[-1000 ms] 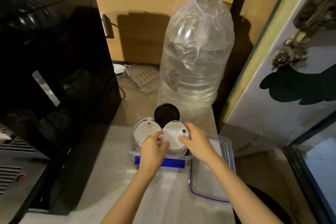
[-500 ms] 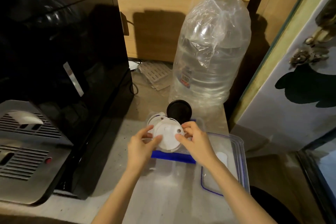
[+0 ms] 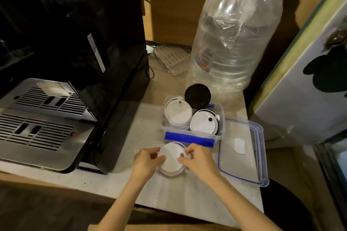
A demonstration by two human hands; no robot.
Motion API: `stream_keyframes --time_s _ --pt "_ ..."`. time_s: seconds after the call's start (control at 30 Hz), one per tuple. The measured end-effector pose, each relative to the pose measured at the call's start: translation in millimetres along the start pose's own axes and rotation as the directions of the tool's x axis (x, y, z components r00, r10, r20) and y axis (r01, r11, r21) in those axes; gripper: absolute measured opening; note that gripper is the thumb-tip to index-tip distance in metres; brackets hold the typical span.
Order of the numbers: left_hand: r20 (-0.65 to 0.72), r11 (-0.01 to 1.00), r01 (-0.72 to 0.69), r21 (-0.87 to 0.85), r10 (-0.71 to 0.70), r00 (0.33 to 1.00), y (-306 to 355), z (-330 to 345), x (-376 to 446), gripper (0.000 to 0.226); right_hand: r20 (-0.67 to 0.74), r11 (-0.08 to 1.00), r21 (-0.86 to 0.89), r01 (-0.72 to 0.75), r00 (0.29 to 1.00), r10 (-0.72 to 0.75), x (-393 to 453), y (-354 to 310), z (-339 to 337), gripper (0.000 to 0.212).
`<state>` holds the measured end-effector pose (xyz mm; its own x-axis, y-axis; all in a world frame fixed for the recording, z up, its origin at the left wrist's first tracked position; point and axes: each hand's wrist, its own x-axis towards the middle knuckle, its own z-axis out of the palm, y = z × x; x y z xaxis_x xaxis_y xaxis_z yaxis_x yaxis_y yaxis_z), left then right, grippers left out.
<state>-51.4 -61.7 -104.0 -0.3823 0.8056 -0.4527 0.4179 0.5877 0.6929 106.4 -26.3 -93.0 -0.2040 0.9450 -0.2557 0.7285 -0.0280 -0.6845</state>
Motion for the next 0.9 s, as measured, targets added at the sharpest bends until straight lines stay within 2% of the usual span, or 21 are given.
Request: stream_keyframes --time_s 0.23,0.3,0.4,0.5,0.7,0.9 --pt "-0.037 0.981 -0.053 0.189 0.061 0.997 7.8 8.9 0.4 0.039 0.094 0.996 -0.071 0.052 0.995 -0.045 -2.7 6.7 -8.7 0.045" --pt "-0.076 0.963 -0.118 0.242 0.140 0.987 16.5 5.5 -3.9 0.041 0.006 0.998 -0.035 0.058 0.998 -0.058 -2.6 6.0 -26.9 0.035" --pt "-0.101 0.917 -0.328 0.226 0.357 0.929 44.7 0.1 -7.7 0.032 -0.175 0.995 0.070 0.074 0.983 -0.061 3.5 0.2 -62.4 0.018" --pt "-0.073 0.865 -0.471 0.176 0.488 0.870 80.5 3.9 -1.3 0.028 -0.295 0.995 0.012 0.097 0.951 -0.089 20.8 -2.2 -87.5 0.021" --pt "0.053 0.845 -0.491 0.213 0.491 0.869 117.6 32.8 18.4 0.038 -0.189 0.955 -0.295 0.034 0.978 -0.093 48.9 7.4 -84.4 0.049" --pt "0.062 0.843 -0.465 0.271 0.467 0.882 130.6 45.7 23.2 0.037 -0.241 0.914 -0.404 0.035 0.960 -0.143 50.6 11.1 -81.0 0.038"
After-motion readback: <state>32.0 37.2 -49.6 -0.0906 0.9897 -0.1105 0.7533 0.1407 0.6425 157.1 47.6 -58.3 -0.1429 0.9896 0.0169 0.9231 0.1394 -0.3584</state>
